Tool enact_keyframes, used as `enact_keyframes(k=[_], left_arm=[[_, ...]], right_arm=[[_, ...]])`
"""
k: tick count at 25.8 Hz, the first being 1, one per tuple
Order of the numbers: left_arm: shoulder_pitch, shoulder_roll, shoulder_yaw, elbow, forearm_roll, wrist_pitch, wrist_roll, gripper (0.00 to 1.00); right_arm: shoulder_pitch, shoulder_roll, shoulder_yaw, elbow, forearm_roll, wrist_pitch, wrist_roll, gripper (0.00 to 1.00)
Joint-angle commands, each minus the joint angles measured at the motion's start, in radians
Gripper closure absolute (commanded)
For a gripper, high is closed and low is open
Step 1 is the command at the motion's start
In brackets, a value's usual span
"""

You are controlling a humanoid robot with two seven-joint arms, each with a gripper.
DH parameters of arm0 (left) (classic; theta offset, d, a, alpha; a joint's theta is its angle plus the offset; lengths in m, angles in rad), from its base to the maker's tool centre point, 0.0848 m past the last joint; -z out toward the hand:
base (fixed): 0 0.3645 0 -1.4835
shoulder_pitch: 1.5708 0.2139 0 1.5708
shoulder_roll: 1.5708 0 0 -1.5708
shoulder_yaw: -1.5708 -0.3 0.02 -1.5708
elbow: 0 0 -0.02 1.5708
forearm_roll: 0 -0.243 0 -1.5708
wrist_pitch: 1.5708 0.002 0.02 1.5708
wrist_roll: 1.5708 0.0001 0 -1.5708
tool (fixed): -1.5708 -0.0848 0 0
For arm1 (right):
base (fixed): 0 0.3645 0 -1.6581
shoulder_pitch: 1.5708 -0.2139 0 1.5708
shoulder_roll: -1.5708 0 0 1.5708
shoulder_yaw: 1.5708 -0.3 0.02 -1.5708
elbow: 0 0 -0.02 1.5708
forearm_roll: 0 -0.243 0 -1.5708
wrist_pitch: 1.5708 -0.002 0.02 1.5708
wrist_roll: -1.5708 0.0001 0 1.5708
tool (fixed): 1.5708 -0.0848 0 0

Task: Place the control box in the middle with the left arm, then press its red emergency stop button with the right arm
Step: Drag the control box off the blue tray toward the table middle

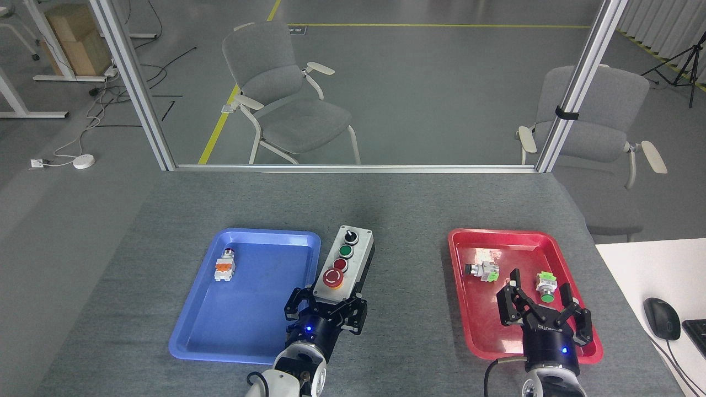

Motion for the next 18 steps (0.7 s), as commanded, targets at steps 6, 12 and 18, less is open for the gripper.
enact_keyframes(k=[6, 12, 18], left_arm=[[-0.087, -0.005, -0.008, 0.146, 0.009, 0.011, 0.0, 1.0], [-0.107, -0.006, -0.056, 0.221, 0.011, 0.017, -0.003, 1.0], [-0.107, -0.005, -0.244, 0.212, 0.022, 0.116, -0.003, 1.0]], right_arm=[[-0.012, -0.006, -0.001, 0.0, 0.0, 0.0, 0.0, 0.0], [-0.024, -0.009, 0.001, 0.0, 0.0, -0.001, 0.0, 0.0], [-0.03, -0.017, -0.002, 0.002, 0.0, 0.005, 0.001, 0.0]])
